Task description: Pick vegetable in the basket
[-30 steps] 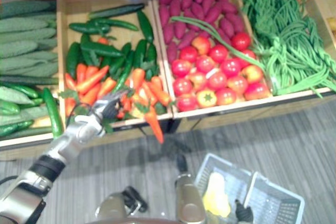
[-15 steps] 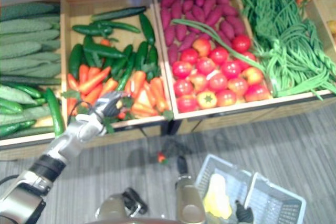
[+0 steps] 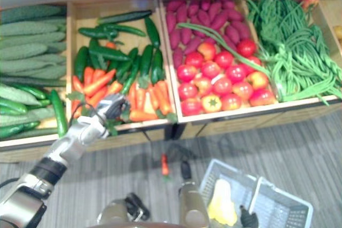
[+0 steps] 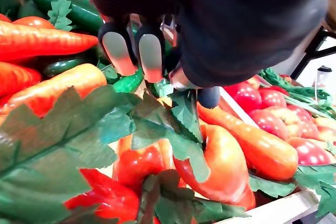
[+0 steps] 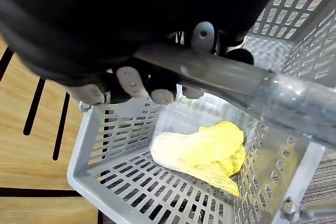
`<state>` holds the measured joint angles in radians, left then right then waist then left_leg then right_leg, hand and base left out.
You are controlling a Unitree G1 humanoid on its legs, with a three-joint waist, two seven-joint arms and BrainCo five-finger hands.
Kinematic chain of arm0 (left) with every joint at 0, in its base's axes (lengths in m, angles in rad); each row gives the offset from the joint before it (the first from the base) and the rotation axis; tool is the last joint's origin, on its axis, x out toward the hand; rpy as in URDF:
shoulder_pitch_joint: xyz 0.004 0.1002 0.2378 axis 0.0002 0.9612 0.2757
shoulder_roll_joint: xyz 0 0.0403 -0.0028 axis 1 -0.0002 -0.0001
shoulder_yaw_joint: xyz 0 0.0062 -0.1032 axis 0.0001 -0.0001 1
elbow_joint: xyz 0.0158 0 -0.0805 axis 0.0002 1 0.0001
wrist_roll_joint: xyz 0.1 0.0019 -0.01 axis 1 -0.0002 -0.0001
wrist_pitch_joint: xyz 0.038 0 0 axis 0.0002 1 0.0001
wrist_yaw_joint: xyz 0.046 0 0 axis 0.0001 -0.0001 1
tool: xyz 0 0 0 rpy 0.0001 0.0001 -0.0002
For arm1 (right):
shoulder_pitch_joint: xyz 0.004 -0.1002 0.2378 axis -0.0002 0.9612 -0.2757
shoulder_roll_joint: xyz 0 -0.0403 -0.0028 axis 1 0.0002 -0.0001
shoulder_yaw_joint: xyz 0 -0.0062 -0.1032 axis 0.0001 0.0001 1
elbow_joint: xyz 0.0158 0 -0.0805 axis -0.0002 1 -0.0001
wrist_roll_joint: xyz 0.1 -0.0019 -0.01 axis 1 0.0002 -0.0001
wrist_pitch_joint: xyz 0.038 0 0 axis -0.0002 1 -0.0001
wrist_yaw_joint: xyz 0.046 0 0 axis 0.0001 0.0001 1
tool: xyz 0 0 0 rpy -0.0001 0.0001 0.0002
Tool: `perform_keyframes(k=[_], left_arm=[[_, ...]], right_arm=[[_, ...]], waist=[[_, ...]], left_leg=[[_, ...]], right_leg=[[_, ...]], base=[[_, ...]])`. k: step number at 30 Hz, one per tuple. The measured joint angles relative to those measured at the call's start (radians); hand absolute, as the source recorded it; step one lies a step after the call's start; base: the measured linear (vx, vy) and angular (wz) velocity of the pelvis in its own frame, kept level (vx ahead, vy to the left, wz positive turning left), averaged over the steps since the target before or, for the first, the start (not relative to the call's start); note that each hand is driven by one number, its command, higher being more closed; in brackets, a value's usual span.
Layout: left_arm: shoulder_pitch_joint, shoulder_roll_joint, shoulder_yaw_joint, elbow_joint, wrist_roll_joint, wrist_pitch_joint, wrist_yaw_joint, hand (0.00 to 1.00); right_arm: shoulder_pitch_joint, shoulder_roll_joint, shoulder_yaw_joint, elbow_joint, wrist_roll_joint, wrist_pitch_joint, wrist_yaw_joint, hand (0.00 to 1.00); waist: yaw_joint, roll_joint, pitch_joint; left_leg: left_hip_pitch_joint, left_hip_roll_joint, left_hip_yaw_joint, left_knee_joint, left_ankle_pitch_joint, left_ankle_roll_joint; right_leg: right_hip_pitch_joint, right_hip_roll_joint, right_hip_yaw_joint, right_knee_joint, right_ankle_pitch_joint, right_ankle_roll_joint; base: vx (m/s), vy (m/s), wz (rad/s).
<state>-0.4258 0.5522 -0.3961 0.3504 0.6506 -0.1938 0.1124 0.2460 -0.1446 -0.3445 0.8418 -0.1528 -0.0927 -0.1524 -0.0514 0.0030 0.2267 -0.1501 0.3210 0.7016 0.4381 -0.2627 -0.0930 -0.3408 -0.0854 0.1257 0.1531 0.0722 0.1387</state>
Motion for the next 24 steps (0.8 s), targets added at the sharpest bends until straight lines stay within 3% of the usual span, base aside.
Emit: perform_keyframes(k=[10,16,24], left_arm=[[-0.008,0.001,0.002,-0.023,0.000,0.008,0.039,1.00],[-0.021,0.001,0.062,-0.038,0.000,0.031,0.066,1.00],[-0.021,0.001,0.110,-0.166,-0.001,0.031,0.080,1.00]], right_arm=[[0.006,0.000,-0.001,0.000,0.000,0.000,-0.010,1.00],[0.012,0.000,-0.002,0.000,0.000,0.000,-0.012,1.00],[0.014,0.003,-0.029,0.000,-0.001,0.001,-0.012,1.00]], waist=[[0.001,0.000,-0.017],[0.001,-0.001,-0.020],[0.010,-0.008,-0.031]], left_leg=[[-0.003,-0.024,-0.013,-0.037,0.024,0.003],[-0.004,-0.034,-0.027,-0.054,0.038,0.005],[-0.001,-0.035,-0.039,-0.056,0.041,0.008]], right_leg=[[-0.002,-0.015,-0.013,-0.003,0.000,0.000],[0.002,-0.022,-0.027,-0.004,0.000,0.000],[0.017,-0.025,-0.039,-0.013,0.004,-0.005]], base=[[0.00,-0.012,0.06],[0.00,-0.017,0.08],[0.00,-0.007,0.04]])
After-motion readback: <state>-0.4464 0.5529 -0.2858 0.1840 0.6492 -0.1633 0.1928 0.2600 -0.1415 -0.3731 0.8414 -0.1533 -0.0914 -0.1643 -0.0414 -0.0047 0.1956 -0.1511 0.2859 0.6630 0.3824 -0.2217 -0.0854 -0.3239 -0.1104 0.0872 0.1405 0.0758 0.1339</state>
